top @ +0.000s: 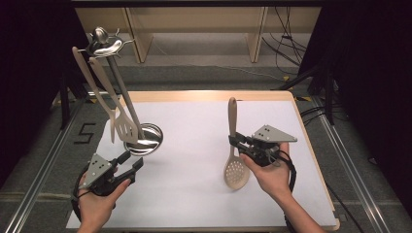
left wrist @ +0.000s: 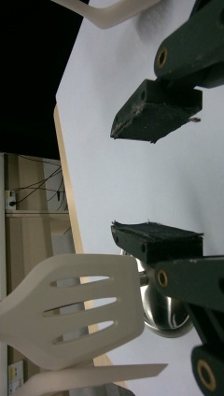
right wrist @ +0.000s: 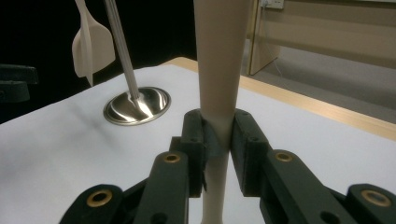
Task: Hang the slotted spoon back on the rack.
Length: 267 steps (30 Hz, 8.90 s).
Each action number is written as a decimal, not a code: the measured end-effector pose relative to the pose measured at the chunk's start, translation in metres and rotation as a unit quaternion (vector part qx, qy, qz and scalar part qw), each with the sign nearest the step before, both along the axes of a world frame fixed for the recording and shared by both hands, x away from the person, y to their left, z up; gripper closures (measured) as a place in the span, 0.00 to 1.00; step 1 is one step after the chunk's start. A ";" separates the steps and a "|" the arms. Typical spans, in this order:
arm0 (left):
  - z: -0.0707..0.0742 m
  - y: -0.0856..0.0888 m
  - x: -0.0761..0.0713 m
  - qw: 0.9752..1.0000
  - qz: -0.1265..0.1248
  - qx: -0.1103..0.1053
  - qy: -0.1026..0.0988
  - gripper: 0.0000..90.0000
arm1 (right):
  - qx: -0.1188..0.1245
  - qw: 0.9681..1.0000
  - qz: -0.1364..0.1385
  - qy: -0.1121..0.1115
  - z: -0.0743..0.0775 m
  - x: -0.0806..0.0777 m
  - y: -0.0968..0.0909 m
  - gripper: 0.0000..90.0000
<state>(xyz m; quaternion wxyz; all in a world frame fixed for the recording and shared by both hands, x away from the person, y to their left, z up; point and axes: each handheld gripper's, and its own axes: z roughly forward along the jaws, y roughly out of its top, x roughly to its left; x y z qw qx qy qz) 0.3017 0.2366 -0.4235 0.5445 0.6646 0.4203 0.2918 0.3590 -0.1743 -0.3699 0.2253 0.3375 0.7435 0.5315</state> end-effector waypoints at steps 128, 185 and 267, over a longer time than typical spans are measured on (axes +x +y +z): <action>0.131 -0.047 0.063 0.996 -0.050 -0.029 -0.071 0.83 | 0.000 0.995 -0.071 0.066 -0.046 -0.017 -0.045 0.61; 0.153 -0.026 0.079 0.998 -0.016 -0.021 -0.057 0.83 | -0.005 0.996 -0.068 0.064 -0.043 -0.018 -0.048 0.59; 0.172 -0.005 0.103 0.998 0.016 -0.034 -0.041 0.83 | -0.006 0.996 -0.061 0.069 -0.045 -0.018 -0.046 0.58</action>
